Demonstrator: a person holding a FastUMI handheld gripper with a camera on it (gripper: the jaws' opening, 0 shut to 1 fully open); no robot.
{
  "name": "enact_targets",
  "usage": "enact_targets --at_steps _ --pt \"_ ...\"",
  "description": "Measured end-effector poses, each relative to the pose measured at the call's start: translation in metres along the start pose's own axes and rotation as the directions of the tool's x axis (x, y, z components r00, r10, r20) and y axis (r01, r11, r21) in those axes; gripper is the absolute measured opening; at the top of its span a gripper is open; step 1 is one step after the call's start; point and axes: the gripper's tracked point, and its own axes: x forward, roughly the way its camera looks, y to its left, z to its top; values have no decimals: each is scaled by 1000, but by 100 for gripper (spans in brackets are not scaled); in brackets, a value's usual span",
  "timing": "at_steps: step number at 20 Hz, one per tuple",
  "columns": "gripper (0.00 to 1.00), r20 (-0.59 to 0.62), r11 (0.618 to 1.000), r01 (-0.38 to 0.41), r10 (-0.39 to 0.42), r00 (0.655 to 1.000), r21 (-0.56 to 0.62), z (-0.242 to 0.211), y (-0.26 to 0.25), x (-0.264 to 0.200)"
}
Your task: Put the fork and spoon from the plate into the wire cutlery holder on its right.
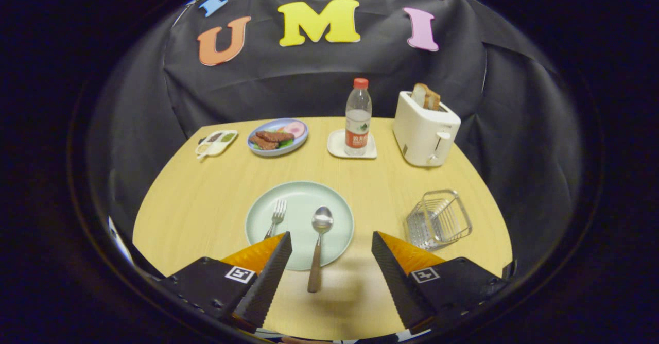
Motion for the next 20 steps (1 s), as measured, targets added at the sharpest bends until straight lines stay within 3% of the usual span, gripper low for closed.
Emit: enact_targets --at_steps 2,8,12,13,20 --pt "92 -23 1000 2 -2 1000 21 -10 9 20" --pt "75 -69 1000 3 -3 998 -1 -28 24 58" --pt "57 -90 1000 23 -23 996 5 -35 24 84" --pt "51 -112 999 26 -23 993 25 -40 27 87" --pt "33 -213 996 53 -36 976 75 -56 29 99"
